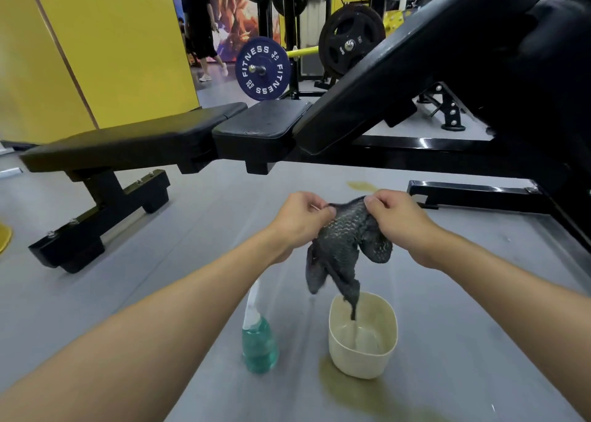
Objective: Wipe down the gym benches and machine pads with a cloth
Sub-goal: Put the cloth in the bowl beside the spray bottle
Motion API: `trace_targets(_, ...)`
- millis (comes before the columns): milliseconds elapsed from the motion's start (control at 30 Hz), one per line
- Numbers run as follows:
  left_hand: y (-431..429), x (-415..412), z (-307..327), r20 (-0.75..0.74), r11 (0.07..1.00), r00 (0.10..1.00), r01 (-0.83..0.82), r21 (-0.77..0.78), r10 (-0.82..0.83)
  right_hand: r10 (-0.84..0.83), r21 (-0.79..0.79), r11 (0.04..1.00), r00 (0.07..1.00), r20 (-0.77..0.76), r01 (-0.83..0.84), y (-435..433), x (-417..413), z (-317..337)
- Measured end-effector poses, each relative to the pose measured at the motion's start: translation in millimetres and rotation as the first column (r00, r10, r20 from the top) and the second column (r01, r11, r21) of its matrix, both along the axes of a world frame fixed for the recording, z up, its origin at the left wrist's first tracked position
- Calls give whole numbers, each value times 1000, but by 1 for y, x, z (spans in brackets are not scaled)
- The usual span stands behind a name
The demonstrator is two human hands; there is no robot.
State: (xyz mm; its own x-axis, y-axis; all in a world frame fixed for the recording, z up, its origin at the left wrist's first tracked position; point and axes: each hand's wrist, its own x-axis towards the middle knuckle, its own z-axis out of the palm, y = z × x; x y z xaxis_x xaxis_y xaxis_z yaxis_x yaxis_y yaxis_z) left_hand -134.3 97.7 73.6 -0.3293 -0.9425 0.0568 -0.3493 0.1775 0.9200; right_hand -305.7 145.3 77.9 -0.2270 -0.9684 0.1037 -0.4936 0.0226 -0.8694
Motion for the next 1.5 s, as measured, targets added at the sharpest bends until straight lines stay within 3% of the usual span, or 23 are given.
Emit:
trace_targets(100,1,-5,8,4,995,1000,23,-99,-23,139,122,981,986,89,-149,5,-12,3)
trace_targets(200,4,-13,15,62,975,995,83,-206,-72,242,109,965,969,-42,-236,6,-10,5)
trace_targets(300,0,-15,17,67,964,998,22,-267,-4,159,-5,987,982,-104,-161,3,-3,7)
trace_targets(367,-4,-12,18,29,952,997,-59,-300,70,142,0,990,987,-81,-143,4,-3,9)
trace_targets(433,-6,-11,21,4,944,993,-111,-310,118,213,90,974,975,-60,-207,6,-3,6)
trace_targets(533,-4,-8,26,19,940,987,-144,-310,158,325,307,916,926,-191,-258,10,-1,-4)
trace_targets(667,-3,2,28,65,934,974,-188,-304,217,278,338,917,946,-166,-210,12,-4,-3)
trace_targets(767,-1,6,21,179,959,967,-132,-251,180,138,361,924,990,-19,-122,11,-1,4)
trace_targets(833,5,4,16,210,979,971,-77,-190,117,-20,372,926,978,208,-60,9,8,11)
trace_targets(900,12,-2,14,214,990,976,-9,-140,39,-143,380,923,869,474,-55,7,16,19)
trace_targets(967,18,-8,12,202,994,977,79,-77,-62,-182,404,906,747,639,-124,6,18,28)
trace_targets(1100,24,-15,4,320,968,923,244,-65,-211,-197,450,856,642,741,-256,6,8,35)
trace_targets(1200,21,-23,-14,394,948,902,263,-180,-175,-150,537,805,789,596,-252,8,2,30)
trace_targets(1300,22,-29,-29,327,947,932,234,-219,-155,-25,572,808,960,278,-144,13,-4,16)
trace_targets(1400,21,-32,-39,178,972,973,173,-159,-145,105,582,807,994,28,-101,16,-15,-2)
trace_targets(1500,21,-36,-45,62,983,981,184,-21,-182,120,603,794,992,-38,-73,13,-23,-17)
